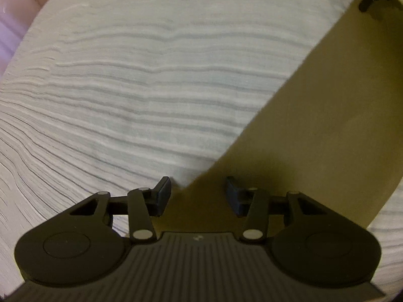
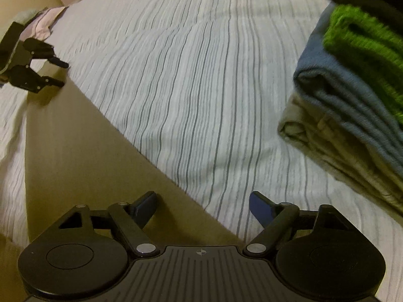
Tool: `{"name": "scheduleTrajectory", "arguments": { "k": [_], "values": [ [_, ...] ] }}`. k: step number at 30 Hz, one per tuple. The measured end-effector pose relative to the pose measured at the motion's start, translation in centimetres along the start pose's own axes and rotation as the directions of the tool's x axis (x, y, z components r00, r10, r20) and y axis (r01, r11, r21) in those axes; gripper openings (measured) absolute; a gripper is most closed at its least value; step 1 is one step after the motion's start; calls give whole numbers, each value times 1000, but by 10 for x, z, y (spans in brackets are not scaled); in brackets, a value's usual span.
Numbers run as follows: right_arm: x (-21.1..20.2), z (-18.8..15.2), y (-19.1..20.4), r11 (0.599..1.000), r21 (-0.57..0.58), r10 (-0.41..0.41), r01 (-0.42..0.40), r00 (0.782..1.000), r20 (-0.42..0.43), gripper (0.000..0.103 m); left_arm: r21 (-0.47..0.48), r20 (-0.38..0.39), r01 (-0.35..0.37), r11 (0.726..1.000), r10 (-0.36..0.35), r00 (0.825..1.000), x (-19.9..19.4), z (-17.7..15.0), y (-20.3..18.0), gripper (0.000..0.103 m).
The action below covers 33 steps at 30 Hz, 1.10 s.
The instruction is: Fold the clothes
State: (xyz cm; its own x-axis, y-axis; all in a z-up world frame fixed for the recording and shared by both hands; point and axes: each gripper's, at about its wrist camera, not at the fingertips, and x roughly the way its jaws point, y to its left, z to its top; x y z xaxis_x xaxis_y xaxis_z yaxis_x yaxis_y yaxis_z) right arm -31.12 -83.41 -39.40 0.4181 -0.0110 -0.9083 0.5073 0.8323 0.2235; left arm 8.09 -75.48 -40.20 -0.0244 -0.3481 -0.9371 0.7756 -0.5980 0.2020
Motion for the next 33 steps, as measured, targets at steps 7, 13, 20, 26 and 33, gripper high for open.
{"name": "scheduleTrajectory", "arguments": {
  "k": [7,13,20,26,33],
  "values": [
    [-14,-8,8,1000,20,6,-6,1000,25,0,37,8,-22,999,22,1000,-6,-11,-17,0],
    [-82,-47,58,993,-9,-113,117,975,191,0,-95,139,-122,988,134,981,-86,-46,-43,0],
    [-155,-130,163,941,-88,-289,328,909,300,0,-328,223,-123,937,203,954,-203,-131,-140,0],
    [-169,-215,219,962,88,-272,260,943,192,0,-479,184,-39,877,144,972,-229,-197,-253,0],
    [-154,-241,225,840,512,-288,178,947,144,90,-619,129,23,785,73,989,-217,-229,-314,3]
  ]
}}
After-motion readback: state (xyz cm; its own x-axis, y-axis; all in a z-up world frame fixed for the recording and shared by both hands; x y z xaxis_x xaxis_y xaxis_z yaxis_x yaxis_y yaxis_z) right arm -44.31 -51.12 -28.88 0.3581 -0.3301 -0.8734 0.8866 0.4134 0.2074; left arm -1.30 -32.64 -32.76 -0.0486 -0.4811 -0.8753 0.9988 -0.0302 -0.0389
